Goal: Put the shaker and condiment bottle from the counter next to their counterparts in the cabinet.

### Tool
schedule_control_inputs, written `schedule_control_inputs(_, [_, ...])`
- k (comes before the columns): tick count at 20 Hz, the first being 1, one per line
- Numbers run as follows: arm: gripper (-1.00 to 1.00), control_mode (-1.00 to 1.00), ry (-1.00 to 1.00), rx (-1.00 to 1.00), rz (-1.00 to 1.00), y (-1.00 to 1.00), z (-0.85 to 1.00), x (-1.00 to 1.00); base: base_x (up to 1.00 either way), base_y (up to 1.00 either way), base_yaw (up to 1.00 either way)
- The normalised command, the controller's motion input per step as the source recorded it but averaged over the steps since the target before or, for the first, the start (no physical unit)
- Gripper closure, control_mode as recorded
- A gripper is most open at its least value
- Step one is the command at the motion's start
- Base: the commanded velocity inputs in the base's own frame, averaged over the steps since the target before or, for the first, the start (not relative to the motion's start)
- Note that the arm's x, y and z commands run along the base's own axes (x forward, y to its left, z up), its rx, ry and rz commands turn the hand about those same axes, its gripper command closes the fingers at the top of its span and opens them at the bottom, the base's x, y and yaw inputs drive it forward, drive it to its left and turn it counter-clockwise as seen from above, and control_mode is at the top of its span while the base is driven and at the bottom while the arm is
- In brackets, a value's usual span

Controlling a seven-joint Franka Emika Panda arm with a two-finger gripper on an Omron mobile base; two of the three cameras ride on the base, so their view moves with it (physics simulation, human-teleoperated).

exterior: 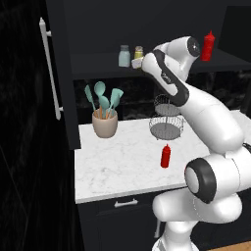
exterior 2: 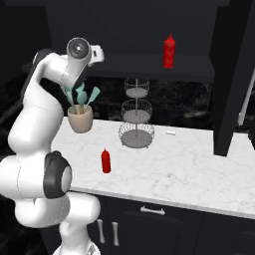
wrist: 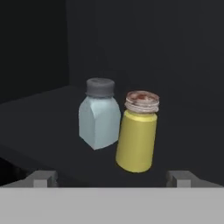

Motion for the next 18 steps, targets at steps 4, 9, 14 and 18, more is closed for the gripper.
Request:
schedule_control_inputs(4, [-1.00, -1.00, -0.20, -0.04, 0.00, 0.00, -0.24, -0.95, 0.00, 0.00, 0.00])
schedule_control_inputs(9, [-1.00, -1.00, -0.03, -0.03, -0.05, 0.00, -0.29, -0.62, 0.00, 0.00, 0.00])
schedule_control_inputs(14, [-1.00, -1.00, 0.16, 0.00, -0.10, 0.00, -0.31, -0.35, 0.00, 0.00, 0.00])
schedule_control_inputs(18, [-1.00, -1.00, 0.28, -0.08, -0.01, -0.10, -0.62, -0.04, 0.00, 0.00, 0.00])
